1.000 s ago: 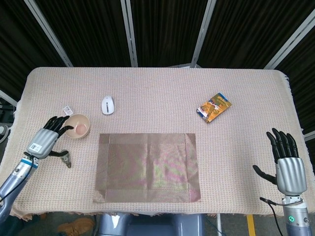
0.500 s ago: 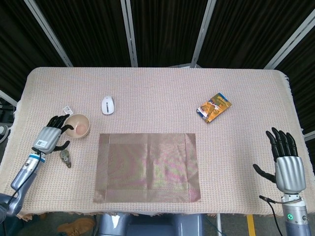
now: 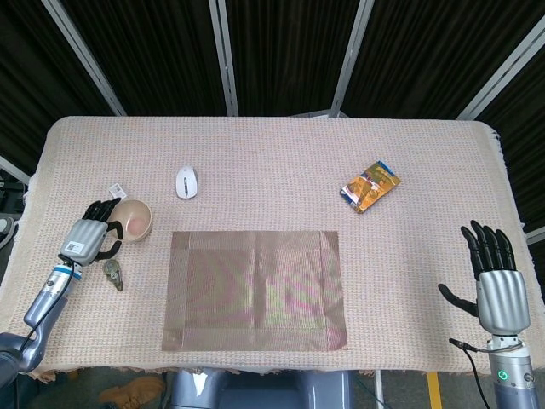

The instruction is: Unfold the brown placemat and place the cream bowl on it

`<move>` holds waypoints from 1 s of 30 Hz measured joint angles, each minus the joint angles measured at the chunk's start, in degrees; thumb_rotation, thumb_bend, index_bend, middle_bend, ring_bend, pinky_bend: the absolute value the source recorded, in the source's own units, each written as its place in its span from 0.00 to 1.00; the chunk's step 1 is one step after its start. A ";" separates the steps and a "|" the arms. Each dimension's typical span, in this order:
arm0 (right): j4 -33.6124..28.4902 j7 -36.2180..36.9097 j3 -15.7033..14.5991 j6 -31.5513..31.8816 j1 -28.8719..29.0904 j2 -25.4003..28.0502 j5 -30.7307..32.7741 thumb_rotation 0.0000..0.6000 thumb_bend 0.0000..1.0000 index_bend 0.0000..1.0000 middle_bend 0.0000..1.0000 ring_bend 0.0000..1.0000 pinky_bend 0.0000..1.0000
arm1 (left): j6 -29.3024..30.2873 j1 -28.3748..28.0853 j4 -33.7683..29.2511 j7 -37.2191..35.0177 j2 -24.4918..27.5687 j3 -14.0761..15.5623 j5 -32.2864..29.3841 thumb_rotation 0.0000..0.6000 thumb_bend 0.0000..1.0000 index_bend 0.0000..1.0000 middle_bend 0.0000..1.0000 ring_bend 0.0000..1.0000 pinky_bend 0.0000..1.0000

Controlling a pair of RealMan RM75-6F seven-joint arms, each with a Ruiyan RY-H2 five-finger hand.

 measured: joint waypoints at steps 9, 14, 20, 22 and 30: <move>-0.30 0.41 -0.04 0.24 -0.10 0.21 -0.18 1.00 0.00 0.00 0.00 0.00 0.00 | 4.94 0.25 -4.88 0.29 2.25 -0.14 1.67 1.00 0.43 0.60 0.00 0.00 0.00; -0.42 0.91 0.07 0.31 -0.18 0.48 -0.01 1.00 0.00 0.00 0.00 0.00 0.00 | 9.17 -0.21 -13.74 3.27 5.17 0.02 4.47 1.00 0.44 0.61 0.00 0.00 0.00; -0.32 1.36 0.10 0.39 -0.23 0.64 -0.01 1.00 0.00 0.00 0.00 0.00 0.00 | 10.87 -2.09 -28.57 10.48 7.92 0.29 8.12 1.00 0.44 0.61 0.00 0.00 0.00; -0.30 1.46 0.14 0.46 -0.27 0.72 0.02 1.00 0.00 0.00 0.00 0.00 0.00 | 10.40 -2.99 -33.53 13.38 8.18 0.48 9.19 1.00 0.44 0.61 0.00 0.00 0.00; -0.04 2.12 0.43 0.53 -0.45 1.07 0.67 1.00 0.00 0.00 0.00 0.00 0.00 | 4.70 -6.39 -40.32 22.07 3.85 0.85 10.76 1.00 0.43 0.62 0.00 0.00 0.00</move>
